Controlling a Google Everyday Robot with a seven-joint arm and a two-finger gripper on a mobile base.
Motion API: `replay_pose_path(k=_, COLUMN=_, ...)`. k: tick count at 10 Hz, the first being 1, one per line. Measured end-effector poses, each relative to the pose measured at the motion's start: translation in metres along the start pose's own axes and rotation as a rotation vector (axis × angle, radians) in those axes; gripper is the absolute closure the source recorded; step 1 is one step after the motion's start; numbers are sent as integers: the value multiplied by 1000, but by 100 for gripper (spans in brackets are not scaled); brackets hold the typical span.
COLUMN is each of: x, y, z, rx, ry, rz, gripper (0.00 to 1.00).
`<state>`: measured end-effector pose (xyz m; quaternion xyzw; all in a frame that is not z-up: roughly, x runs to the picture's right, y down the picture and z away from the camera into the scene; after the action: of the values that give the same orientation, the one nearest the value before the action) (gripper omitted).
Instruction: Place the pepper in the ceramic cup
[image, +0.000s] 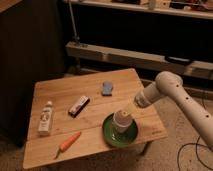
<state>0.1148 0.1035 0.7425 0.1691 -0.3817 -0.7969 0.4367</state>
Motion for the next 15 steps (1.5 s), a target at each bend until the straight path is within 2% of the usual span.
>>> replay_pose_path(k=1, x=15, y=-24, z=-1, rx=-9, ry=49, rz=-137, gripper=20)
replay_pose_path(k=2, x=31, y=-49, z=-1, rx=-13, ry=77, rz=-264, gripper=20)
replay_pose_path(k=4, x=57, y=-89, z=6, rx=-3, ry=96, rz=-472, gripper=20)
replay_pose_path(k=5, x=64, y=-100, z=8, rx=-1, ry=99, rz=-529, gripper=20)
replay_pose_path(k=9, x=67, y=-102, z=7, rx=7, ry=107, rz=-553, gripper=20)
replay_pose_path(k=10, x=71, y=-110, z=10, rx=45, ry=112, rz=-617, gripper=20)
replay_pose_path(k=11, x=79, y=-126, z=21, rx=97, ry=122, rz=-719, gripper=20)
replay_pose_path(k=13, x=90, y=-164, z=52, rx=183, ry=128, rz=-878, gripper=20)
replay_pose_path(k=14, x=90, y=-192, z=71, rx=213, ry=129, rz=-983, gripper=20)
replay_pose_path(k=15, x=86, y=-212, z=83, rx=201, ry=130, rz=-1065, gripper=20)
